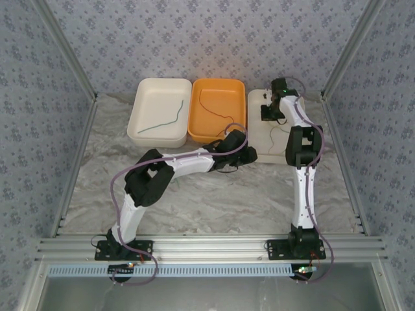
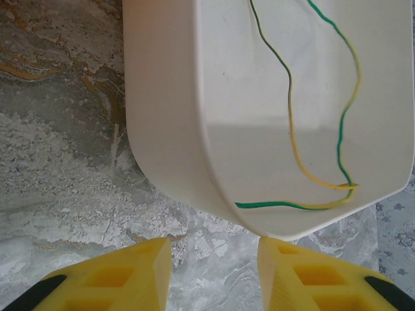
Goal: Untangle the cables
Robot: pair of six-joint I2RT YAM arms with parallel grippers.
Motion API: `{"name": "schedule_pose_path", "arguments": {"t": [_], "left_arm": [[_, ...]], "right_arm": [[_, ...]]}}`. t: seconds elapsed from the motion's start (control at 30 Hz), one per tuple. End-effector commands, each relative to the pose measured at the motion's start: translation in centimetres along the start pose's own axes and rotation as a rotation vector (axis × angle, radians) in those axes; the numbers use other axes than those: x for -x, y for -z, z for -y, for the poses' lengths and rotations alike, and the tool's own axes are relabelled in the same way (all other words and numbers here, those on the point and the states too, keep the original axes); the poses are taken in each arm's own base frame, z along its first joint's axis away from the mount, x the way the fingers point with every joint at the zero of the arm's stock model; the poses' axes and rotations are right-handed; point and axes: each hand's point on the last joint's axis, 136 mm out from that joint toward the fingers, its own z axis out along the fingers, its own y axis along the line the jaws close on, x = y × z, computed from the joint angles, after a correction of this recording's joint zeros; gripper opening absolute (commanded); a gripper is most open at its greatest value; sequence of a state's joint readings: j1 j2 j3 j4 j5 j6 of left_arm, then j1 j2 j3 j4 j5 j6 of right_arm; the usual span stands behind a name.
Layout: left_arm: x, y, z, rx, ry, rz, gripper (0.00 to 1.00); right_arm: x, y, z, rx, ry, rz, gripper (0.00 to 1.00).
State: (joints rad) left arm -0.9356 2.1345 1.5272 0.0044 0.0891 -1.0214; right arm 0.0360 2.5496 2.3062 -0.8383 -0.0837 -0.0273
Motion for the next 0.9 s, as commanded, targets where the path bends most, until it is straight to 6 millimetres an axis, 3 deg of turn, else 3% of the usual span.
{"name": "schedule_pose_path", "arguments": {"t": [0.0, 0.07, 0.2, 0.47, 0.6, 0.87], "left_arm": [[1.1, -0.3, 0.1, -0.004, -0.001, 0.027, 0.40], [1.1, -0.3, 0.1, -0.002, -0.002, 0.025, 0.40], [1.0, -0.3, 0.1, -0.002, -0.001, 0.025, 0.40], [1.4, 0.8, 0.5, -0.006, -0.006, 0.039, 0.41], [1.8, 1.9, 1.0, -0.014, -0.007, 0.056, 0.43], [3.4, 6.1, 1.0, -0.007, 0.014, 0.132, 0.50]], "right_arm": [[-2.5, -1.2, -0.1, 0.043, -0.082, -0.107, 0.00], [-2.4, -1.2, 0.0, 0.038, -0.089, -0.105, 0.00], [-1.5, 0.1, -0.2, 0.018, -0.076, -0.069, 0.20], [2.3, 6.9, -0.3, -0.057, -0.064, 0.093, 0.42], [3.5, 10.3, 0.0, -0.084, -0.074, 0.149, 0.48], [3.7, 14.2, 0.8, -0.147, -0.117, 0.205, 0.50]]}}
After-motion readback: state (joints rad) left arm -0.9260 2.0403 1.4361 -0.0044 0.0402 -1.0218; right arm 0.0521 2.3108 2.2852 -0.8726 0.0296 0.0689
